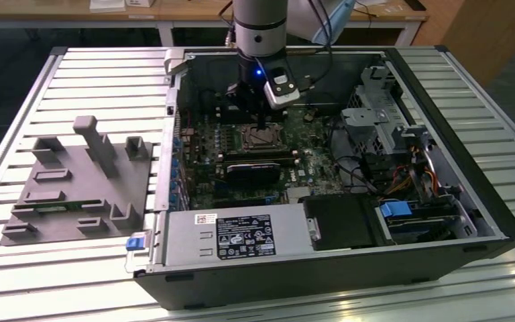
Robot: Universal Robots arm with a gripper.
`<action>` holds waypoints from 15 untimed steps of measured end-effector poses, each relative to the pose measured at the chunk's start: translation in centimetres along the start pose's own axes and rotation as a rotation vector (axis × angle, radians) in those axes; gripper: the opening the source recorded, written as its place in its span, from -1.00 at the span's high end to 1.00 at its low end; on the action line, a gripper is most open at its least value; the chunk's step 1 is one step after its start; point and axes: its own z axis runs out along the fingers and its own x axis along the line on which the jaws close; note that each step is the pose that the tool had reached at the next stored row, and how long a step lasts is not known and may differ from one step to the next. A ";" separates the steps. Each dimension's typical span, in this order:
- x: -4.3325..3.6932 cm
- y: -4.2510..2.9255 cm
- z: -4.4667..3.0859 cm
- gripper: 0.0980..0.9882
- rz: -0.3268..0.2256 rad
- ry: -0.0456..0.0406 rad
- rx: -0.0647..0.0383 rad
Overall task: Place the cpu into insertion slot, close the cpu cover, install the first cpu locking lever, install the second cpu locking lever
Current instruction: 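Install the first cpu locking lever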
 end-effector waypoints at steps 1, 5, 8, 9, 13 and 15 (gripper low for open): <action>-0.02 -0.02 -0.02 0.99 0.001 -0.0001 0.000; -0.20 -0.25 -0.04 0.99 0.004 -0.0001 0.001; -0.33 -0.38 -0.06 0.99 0.006 -0.0001 0.001; -0.34 -0.40 -0.12 0.99 0.006 -0.0001 0.001; -0.38 -0.40 -0.44 0.99 0.006 -0.0002 0.001; -0.38 -0.40 -0.44 0.99 0.006 -0.0002 0.000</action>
